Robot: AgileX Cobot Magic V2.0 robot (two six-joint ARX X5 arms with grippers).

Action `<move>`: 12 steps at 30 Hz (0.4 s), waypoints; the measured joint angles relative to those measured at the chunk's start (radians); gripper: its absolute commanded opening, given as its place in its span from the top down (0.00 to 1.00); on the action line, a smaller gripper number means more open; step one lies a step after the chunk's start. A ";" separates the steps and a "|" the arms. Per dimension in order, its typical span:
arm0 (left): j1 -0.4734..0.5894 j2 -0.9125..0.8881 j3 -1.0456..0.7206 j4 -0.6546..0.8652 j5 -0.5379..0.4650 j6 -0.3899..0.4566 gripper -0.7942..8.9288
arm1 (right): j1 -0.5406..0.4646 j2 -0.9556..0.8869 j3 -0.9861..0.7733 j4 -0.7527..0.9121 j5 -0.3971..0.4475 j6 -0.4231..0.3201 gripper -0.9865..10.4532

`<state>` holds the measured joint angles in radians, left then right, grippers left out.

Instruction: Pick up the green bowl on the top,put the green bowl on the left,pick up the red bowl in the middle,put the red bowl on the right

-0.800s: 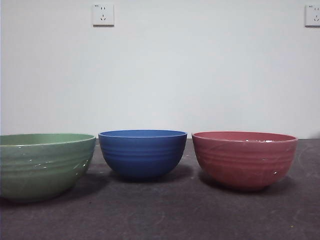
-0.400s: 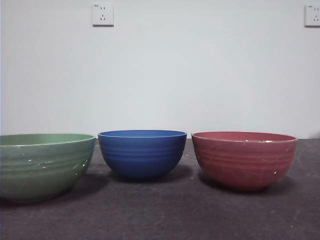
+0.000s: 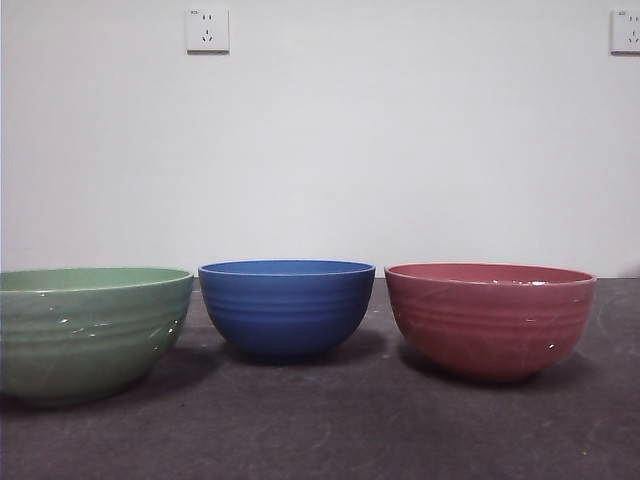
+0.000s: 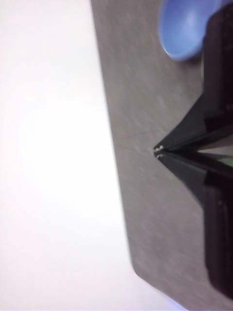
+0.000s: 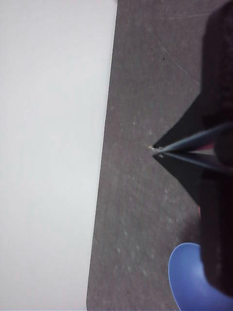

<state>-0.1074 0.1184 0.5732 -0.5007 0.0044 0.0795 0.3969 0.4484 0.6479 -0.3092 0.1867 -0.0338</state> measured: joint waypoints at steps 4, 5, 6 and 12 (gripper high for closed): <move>0.037 -0.040 -0.170 0.087 -0.002 0.011 0.92 | 0.000 0.000 0.000 -0.010 0.000 0.000 0.91; 0.043 -0.049 -0.222 0.127 -0.001 0.012 0.92 | 0.000 0.000 0.000 -0.016 0.000 0.000 0.91; 0.045 -0.056 -0.258 0.155 -0.001 0.014 0.92 | 0.000 0.000 0.000 -0.021 0.000 0.000 0.91; 0.047 -0.101 -0.464 0.293 0.003 0.007 0.92 | 0.000 0.000 0.000 -0.058 0.000 0.000 0.91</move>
<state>-0.0608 0.0174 0.1089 -0.2081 0.0074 0.0868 0.3969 0.4484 0.6479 -0.3676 0.1867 -0.0338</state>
